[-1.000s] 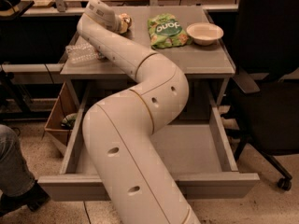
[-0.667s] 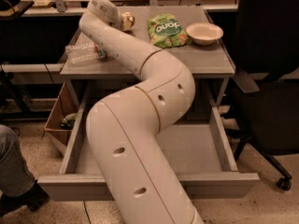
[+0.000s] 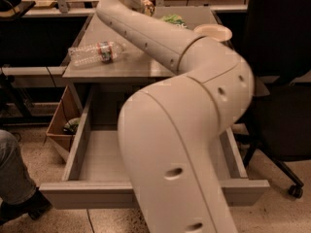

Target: Place orange can into top drawer

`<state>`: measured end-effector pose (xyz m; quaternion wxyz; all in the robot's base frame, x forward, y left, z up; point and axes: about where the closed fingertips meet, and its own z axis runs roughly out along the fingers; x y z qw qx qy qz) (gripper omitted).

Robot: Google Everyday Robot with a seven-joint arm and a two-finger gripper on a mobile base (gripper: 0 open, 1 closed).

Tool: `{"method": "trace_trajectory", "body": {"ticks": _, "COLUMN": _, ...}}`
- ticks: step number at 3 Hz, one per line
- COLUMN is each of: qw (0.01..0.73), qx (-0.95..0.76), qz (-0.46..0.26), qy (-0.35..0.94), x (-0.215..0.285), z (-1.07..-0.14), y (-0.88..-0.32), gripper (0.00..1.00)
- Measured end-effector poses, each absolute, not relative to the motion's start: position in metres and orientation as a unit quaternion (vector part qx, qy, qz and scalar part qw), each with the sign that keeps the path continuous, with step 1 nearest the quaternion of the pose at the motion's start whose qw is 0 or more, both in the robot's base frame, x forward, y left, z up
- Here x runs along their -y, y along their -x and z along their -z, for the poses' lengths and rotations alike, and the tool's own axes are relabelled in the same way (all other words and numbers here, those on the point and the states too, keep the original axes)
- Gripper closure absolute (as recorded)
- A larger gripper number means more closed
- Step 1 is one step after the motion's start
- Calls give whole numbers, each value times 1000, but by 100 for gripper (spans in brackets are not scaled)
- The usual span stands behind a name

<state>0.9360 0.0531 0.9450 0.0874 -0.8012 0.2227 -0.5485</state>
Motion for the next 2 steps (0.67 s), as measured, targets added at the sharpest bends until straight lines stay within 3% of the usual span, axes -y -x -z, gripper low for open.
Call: {"method": "trace_trajectory", "body": {"ticks": 2, "qw": 200, "qx": -318, "qz": 524, "qy": 764, "x": 6, "z": -1011, "y": -785, "gripper": 100}}
